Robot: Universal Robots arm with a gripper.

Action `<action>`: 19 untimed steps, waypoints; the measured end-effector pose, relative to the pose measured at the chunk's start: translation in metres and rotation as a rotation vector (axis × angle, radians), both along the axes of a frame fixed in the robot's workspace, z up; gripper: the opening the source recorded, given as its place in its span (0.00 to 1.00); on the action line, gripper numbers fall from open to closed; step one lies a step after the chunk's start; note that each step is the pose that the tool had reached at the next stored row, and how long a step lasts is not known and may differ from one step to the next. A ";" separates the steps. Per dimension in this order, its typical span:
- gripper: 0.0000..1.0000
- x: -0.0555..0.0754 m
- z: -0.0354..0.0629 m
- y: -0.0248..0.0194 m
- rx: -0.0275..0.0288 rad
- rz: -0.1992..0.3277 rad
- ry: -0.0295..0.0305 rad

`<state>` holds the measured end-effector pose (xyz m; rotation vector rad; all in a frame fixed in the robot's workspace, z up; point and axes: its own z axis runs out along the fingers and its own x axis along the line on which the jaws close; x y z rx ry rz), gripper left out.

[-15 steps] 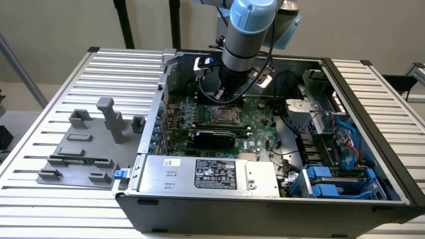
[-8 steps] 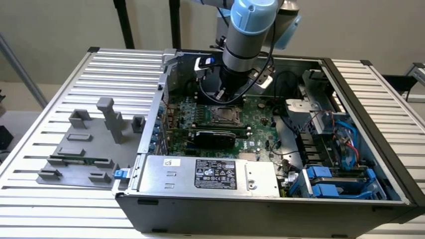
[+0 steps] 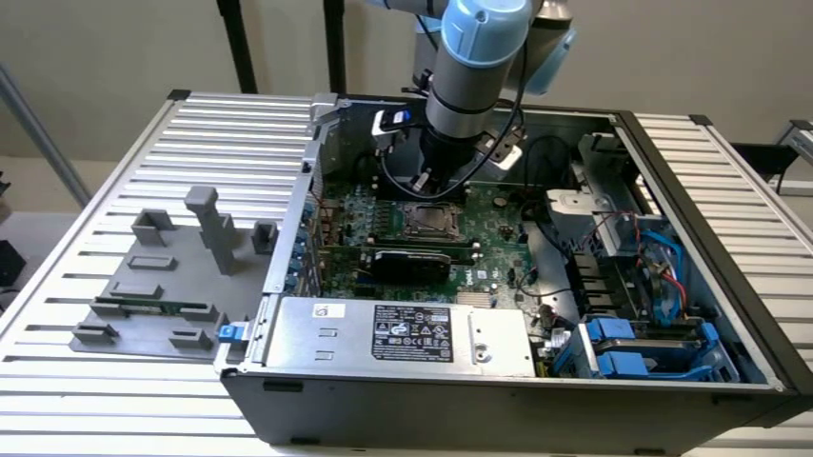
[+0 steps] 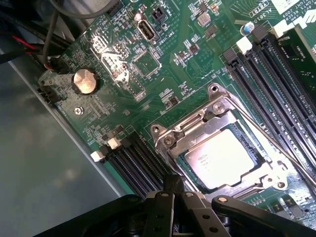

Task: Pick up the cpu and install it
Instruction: 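Install the first cpu locking lever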

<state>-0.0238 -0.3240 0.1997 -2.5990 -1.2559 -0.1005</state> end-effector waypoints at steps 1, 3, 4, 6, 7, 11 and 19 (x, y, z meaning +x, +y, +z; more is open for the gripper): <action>0.11 0.000 0.0000 0.0000 0.0000 0.000 0.0000; 0.11 0.000 0.0000 -0.0001 -0.0001 0.000 0.0000; 0.11 0.000 0.0000 -0.0001 0.0000 0.000 0.0000; 0.11 0.000 0.0003 -0.0001 0.0000 0.000 -0.0002; 0.11 -0.001 0.0006 -0.0001 -0.0001 0.000 -0.0001; 0.11 -0.002 0.0031 -0.0001 -0.0001 0.000 0.0001; 0.11 -0.004 0.0083 -0.0001 0.0000 0.000 0.0000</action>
